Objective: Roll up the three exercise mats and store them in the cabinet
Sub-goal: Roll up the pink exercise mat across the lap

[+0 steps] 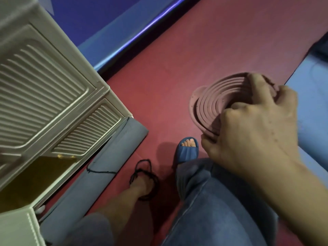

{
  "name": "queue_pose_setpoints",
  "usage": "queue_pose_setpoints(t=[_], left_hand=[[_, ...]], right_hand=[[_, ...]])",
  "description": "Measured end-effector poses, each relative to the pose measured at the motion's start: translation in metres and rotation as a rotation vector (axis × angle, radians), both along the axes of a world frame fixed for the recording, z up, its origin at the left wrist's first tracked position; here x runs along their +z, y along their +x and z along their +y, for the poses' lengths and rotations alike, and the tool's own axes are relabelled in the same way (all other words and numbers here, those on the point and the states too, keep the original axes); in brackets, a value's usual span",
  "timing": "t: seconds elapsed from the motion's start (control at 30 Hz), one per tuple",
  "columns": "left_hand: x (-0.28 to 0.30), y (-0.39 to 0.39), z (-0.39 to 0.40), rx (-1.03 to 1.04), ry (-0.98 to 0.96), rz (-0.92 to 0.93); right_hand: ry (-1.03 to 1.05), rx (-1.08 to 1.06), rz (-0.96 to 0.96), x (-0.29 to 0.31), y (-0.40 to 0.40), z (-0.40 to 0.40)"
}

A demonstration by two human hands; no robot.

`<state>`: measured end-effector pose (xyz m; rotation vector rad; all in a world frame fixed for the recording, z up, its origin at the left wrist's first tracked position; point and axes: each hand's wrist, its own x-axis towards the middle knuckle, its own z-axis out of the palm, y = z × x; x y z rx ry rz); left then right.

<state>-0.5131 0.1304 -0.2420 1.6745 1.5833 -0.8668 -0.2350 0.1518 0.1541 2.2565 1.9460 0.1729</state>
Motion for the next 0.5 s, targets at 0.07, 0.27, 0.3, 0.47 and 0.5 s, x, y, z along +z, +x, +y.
queue_pose_setpoints(t=[0.07, 0.27, 0.3, 0.47, 0.5], left_hand=[[0.041, -0.003, 0.016, 0.116, 0.083, 0.059], [0.147, -0.022, 0.052, 0.133, 0.256, -0.078], [0.160, -0.027, 0.058, 0.143, 0.263, -0.117], [0.268, -0.009, 0.083, 0.422, 0.351, -0.544], [0.294, 0.005, 0.086, 0.432, 0.375, -0.628]], right_hand=[[0.031, -0.004, -0.029, 0.005, 0.004, -0.013], [0.099, -0.037, 0.029, 0.019, 0.032, -0.051], [0.135, -0.037, 0.046, 0.022, 0.038, -0.063], [0.288, -0.089, 0.054, 0.031, 0.067, -0.135], [0.316, -0.108, 0.069, 0.032, 0.071, -0.148]])
